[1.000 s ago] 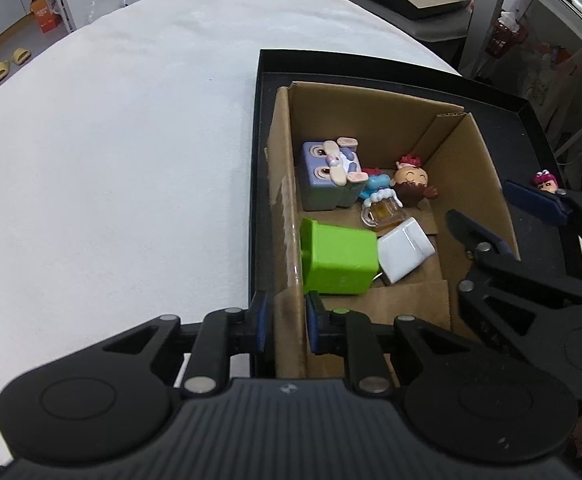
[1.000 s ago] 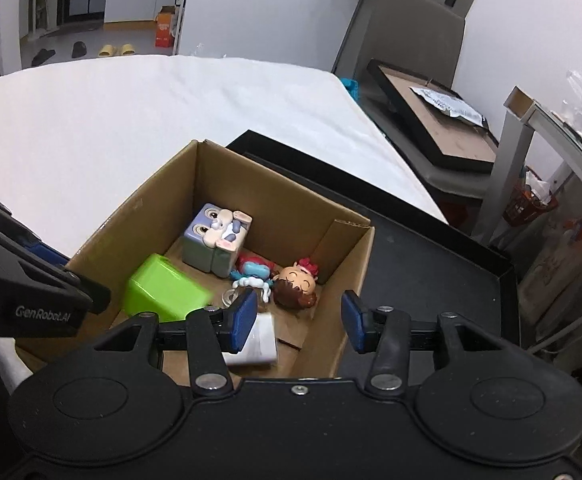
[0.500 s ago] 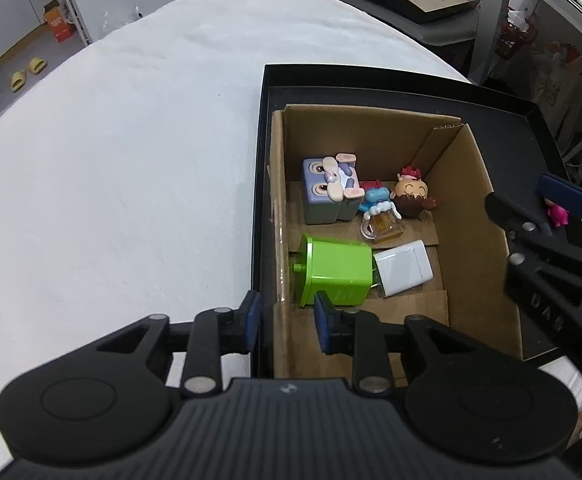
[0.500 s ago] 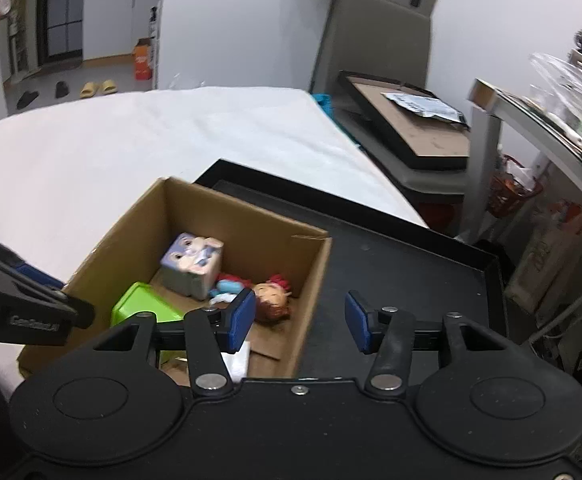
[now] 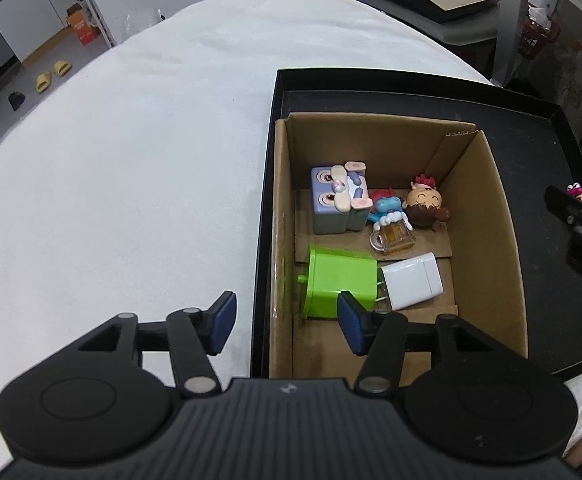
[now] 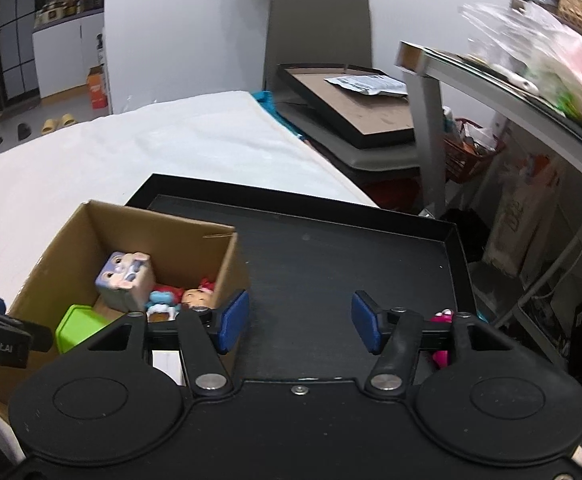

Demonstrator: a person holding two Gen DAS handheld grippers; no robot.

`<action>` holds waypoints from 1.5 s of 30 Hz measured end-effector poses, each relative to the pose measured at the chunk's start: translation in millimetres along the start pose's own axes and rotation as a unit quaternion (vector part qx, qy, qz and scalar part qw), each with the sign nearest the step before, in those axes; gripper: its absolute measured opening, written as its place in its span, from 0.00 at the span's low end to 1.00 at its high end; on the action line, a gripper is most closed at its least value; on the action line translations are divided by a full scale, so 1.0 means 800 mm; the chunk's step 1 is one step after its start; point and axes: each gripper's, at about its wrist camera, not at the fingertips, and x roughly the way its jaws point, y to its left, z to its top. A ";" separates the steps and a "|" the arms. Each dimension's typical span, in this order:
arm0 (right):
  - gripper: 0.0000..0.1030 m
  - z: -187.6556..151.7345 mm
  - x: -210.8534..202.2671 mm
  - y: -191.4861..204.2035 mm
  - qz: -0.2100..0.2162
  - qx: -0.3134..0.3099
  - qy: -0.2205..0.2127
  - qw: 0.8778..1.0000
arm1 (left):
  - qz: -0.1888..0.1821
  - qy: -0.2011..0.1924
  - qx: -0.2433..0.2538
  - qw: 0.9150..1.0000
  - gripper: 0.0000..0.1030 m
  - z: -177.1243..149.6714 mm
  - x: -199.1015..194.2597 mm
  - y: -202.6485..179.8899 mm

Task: Organize rigid objects
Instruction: 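Grasp the pink hooded doll on the tray with the right tool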

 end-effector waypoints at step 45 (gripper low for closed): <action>0.47 -0.056 0.107 -0.149 -0.081 0.150 0.083 0.982 | 0.124 0.023 0.007 0.992 0.58 0.034 0.042 -0.054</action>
